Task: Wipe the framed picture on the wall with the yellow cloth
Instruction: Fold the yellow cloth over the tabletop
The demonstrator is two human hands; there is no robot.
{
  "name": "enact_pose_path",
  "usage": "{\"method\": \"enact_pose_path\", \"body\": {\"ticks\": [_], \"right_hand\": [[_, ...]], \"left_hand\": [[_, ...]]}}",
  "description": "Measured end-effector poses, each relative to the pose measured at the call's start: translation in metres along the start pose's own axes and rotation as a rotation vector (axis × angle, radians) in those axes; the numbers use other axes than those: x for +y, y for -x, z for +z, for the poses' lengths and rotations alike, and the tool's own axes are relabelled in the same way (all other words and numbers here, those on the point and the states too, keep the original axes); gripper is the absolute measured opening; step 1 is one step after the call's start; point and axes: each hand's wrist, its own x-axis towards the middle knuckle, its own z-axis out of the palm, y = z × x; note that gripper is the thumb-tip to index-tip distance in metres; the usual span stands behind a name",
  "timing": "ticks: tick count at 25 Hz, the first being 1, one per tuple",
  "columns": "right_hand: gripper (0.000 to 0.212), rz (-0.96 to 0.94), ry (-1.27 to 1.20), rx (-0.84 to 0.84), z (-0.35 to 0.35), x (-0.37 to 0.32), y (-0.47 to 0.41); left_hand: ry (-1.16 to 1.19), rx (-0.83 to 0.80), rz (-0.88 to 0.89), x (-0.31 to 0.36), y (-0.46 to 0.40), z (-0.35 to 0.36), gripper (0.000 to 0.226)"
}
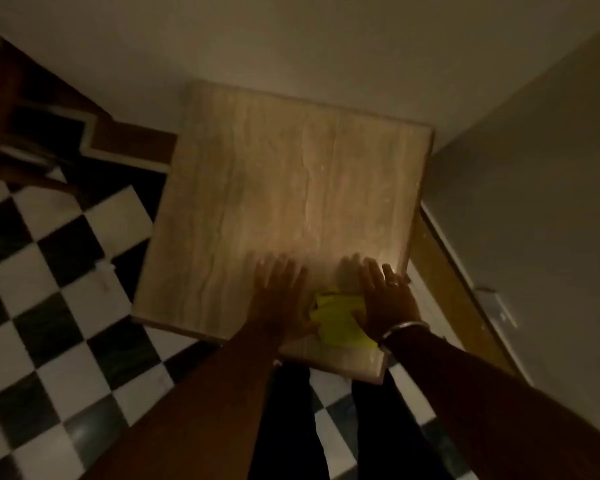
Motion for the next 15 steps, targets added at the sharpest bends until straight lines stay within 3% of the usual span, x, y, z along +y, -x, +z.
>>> {"method": "enact_pose_path", "body": {"ticks": [3, 7, 9, 12, 15], "right_hand": [[0.069, -0.036, -0.080, 0.022, 0.059, 0.003, -0.010], [0.053, -0.030, -0.108, 0.082, 0.095, 0.010, -0.014], [0.047, -0.019, -0.135, 0.036, 0.095, 0.010, -0.018], [0.041, 0.087, -0.303, -0.058, 0.074, 0.009, -0.020], [0.034, 0.054, -0.296, -0.069, 0.020, 0.010, -0.010]], "left_hand": [[0.056, -0.052, 0.079, 0.018, -0.019, 0.051, 0.098], [0.022, 0.119, 0.182, 0.034, -0.040, 0.074, 0.064], [0.078, 0.031, 0.148, 0.035, -0.042, 0.073, 0.045], [0.196, -0.097, 0.111, 0.034, -0.041, 0.049, 0.035], [0.323, -0.056, 0.222, 0.036, -0.035, -0.026, 0.029]]}}
